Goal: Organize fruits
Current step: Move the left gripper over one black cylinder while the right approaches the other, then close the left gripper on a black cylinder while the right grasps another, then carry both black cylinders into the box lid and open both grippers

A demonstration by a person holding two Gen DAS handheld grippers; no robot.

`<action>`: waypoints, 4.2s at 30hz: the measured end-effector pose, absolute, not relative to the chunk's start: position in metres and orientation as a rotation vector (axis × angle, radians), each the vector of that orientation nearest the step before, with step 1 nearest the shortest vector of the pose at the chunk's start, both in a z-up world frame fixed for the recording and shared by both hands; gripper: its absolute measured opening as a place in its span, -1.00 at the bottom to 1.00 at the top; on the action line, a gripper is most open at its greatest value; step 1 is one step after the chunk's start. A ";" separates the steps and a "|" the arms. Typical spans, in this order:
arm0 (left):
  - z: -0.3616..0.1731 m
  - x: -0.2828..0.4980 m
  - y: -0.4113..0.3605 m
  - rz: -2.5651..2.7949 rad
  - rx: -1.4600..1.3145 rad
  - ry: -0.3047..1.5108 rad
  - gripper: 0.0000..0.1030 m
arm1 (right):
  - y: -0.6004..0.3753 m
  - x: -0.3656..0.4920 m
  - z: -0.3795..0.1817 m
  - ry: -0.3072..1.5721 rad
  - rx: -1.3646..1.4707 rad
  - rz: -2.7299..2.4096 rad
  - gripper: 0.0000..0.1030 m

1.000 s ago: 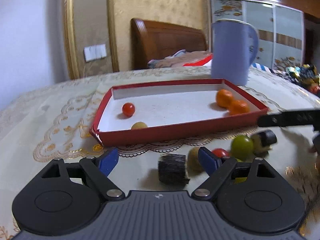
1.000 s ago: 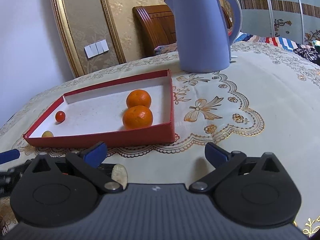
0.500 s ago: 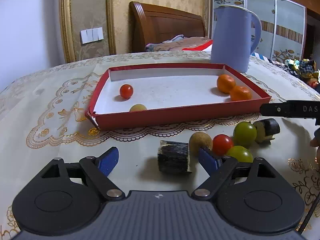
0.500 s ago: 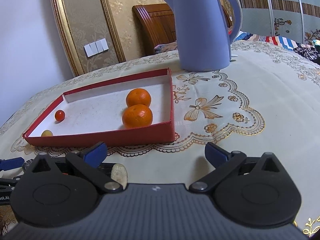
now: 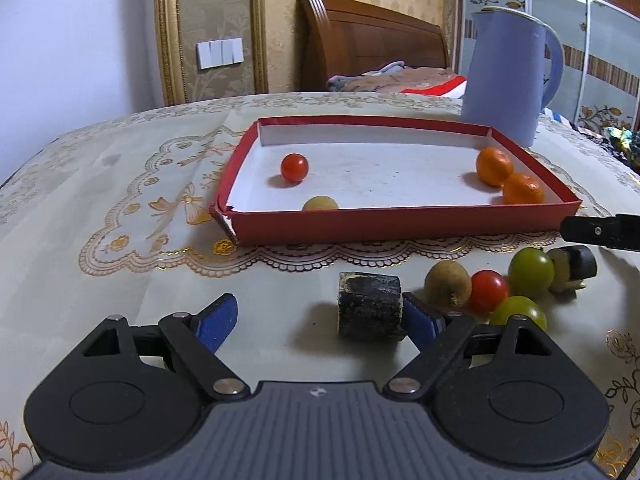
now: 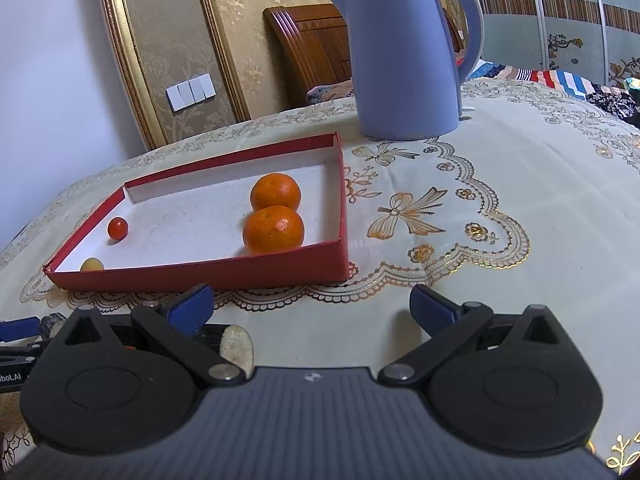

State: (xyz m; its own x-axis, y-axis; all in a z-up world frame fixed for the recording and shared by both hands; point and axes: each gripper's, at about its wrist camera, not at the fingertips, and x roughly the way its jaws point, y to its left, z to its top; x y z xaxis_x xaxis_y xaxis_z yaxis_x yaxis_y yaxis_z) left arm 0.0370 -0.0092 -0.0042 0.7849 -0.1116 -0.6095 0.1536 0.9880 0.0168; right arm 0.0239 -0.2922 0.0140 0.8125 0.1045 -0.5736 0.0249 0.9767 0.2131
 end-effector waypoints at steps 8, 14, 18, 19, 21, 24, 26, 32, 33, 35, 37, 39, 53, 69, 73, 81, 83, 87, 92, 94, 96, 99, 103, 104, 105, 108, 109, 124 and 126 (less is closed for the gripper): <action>-0.004 0.043 -0.004 -0.028 0.027 0.657 0.71 | -0.292 0.023 0.015 0.620 0.213 0.043 1.00; -0.005 0.046 -0.004 -0.012 0.033 0.668 0.72 | -0.290 0.017 0.016 0.624 0.199 0.062 1.00; -0.005 0.045 -0.002 -0.017 0.022 0.669 0.73 | -0.290 -0.004 0.021 0.594 0.170 0.068 1.00; -0.005 0.046 -0.002 -0.018 0.023 0.670 0.73 | -0.289 -0.009 0.022 0.591 0.162 0.075 1.00; -0.005 0.046 -0.002 -0.020 0.021 0.670 0.74 | -0.286 -0.017 0.023 0.587 0.150 0.092 1.00; -0.005 0.046 -0.002 -0.021 0.021 0.671 0.75 | -0.278 -0.022 0.024 0.599 0.115 0.123 1.00; -0.005 0.046 -0.002 -0.022 0.021 0.671 0.75 | -0.270 -0.023 0.023 0.604 0.086 0.141 1.00; -0.005 0.045 -0.002 -0.022 0.021 0.671 0.76 | -0.248 -0.015 0.024 0.609 0.016 0.134 0.99; -0.005 0.045 -0.002 -0.021 0.021 0.671 0.76 | -0.245 -0.014 0.024 0.607 -0.001 0.125 0.96; -0.005 0.045 -0.002 -0.022 0.021 0.671 0.76 | -0.241 -0.010 0.024 0.614 -0.021 0.115 0.85; -0.005 0.045 -0.002 -0.022 0.021 0.671 0.76 | -0.240 -0.007 0.021 0.628 -0.027 0.110 0.82; -0.005 0.046 -0.002 -0.022 0.021 0.671 0.77 | -0.242 -0.006 0.021 0.635 -0.015 0.114 0.81; -0.006 0.045 -0.004 -0.028 0.025 0.676 0.85 | -0.245 -0.005 0.019 0.644 0.003 0.115 0.81; -0.005 0.043 -0.004 -0.057 0.027 0.656 0.59 | -0.250 -0.004 0.020 0.645 0.052 0.164 0.32; -0.004 0.041 -0.005 -0.080 0.028 0.644 0.37 | -0.247 -0.007 0.021 0.636 0.055 0.208 -0.10; -0.004 0.038 -0.011 -0.132 0.055 0.630 -0.27 | -0.248 -0.010 0.022 0.620 0.073 0.216 -0.29; -0.003 0.038 -0.010 -0.132 0.045 0.627 -0.36 | -0.249 -0.010 0.022 0.618 0.083 0.212 -0.30; -0.003 0.037 -0.009 -0.133 0.039 0.624 -0.37 | -0.249 -0.014 0.024 0.600 0.074 0.210 -0.30; -0.002 0.035 -0.003 -0.114 0.016 0.616 -0.37 | -0.251 -0.020 0.027 0.581 0.069 0.200 -0.30; 0.000 0.033 -0.003 -0.111 0.018 0.614 -0.37 | -0.252 -0.022 0.029 0.574 0.060 0.197 -0.30; 0.002 0.030 -0.005 -0.107 0.034 0.609 -0.37 | -0.252 -0.021 0.033 0.565 0.049 0.198 -0.30; 0.007 0.027 -0.008 -0.102 0.048 0.589 -0.37 | -0.252 -0.021 0.039 0.542 0.040 0.193 -0.30; 0.021 0.028 -0.007 -0.108 0.000 0.575 -0.37 | -0.253 -0.017 0.050 0.517 0.030 0.189 -0.30; 0.026 0.031 -0.007 -0.112 -0.018 0.577 -0.37 | -0.252 -0.015 0.052 0.512 0.027 0.187 -0.30; 0.030 0.035 -0.007 -0.117 -0.028 0.582 -0.37 | -0.251 -0.012 0.055 0.508 0.019 0.187 -0.30; 0.039 0.050 -0.014 -0.109 -0.020 0.582 -0.37 | -0.246 -0.002 0.063 0.482 -0.009 0.185 -0.30; 0.041 0.055 -0.016 -0.103 -0.013 0.580 -0.37 | -0.243 0.001 0.065 0.476 -0.020 0.186 -0.30; 0.020 0.137 -0.039 -0.029 -0.008 0.635 -0.37 | -0.209 0.101 0.044 0.566 -0.064 0.158 -0.30; 0.017 0.143 -0.040 -0.016 0.002 0.637 -0.37 | -0.205 0.110 0.039 0.583 -0.071 0.158 -0.30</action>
